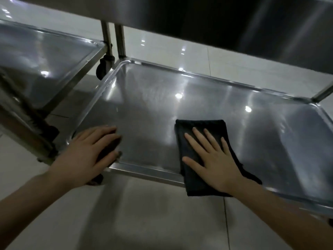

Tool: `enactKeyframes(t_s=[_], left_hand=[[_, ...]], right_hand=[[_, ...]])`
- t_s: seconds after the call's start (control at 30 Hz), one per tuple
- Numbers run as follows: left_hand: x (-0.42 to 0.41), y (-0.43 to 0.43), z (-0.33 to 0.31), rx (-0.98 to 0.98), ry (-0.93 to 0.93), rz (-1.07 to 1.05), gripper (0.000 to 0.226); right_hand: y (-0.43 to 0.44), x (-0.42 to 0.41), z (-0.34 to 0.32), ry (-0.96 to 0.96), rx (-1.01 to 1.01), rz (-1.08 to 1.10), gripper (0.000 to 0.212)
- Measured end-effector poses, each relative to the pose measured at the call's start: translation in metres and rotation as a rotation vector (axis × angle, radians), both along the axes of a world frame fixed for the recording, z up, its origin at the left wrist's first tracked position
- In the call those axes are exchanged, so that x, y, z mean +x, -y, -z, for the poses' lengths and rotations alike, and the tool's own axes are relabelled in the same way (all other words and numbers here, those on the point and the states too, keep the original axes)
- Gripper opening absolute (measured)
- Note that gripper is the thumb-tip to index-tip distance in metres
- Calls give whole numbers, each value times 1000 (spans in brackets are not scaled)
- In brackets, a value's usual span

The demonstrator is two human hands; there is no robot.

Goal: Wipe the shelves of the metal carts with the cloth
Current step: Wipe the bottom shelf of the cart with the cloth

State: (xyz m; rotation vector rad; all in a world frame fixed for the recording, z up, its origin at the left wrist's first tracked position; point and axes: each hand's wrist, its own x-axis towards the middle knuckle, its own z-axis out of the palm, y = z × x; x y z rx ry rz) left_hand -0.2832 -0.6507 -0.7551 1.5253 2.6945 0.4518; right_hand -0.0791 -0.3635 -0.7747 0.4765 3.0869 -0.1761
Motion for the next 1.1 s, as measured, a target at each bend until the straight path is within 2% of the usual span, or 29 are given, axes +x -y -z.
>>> enactKeyframes(t_s=[0.1, 0.27, 0.33, 0.4, 0.5, 0.57, 0.63, 0.77, 0.83, 0.9, 1.03, 1.1], left_hand=[[1, 4, 6, 40, -5, -38, 63], [-1, 15, 2, 63, 28, -50, 60], [-1, 27, 2, 105, 45, -123, 60], [2, 38, 4, 131, 83, -188, 61], [4, 43, 9, 155, 72, -148, 54], [3, 42, 10, 197, 78, -126, 50], [4, 42, 11, 244, 85, -121, 48], [8, 54, 14, 298, 61, -94, 40], [8, 64, 13, 309, 47, -71, 39], [9, 74, 12, 318, 24, -49, 37], [9, 93, 16, 341, -12, -40, 34], [10, 98, 24, 348, -62, -55, 33]], right_hand=[[-33, -61, -11, 21, 13, 123, 71], [-52, -161, -14, 60, -133, 430, 71], [-30, -157, -13, 82, -123, 350, 71], [5, -128, -7, 72, -30, 147, 72], [55, -83, 0, 26, 40, -123, 72], [58, -86, -2, 50, 36, -168, 73], [47, -113, -7, 44, 33, -92, 74], [35, -200, -7, 50, -49, 229, 74], [47, -227, -3, 43, -75, 287, 75], [71, -234, -2, 54, -60, 174, 75], [136, -200, 6, -78, 56, -310, 74], [141, -199, 6, -67, 48, -459, 73]])
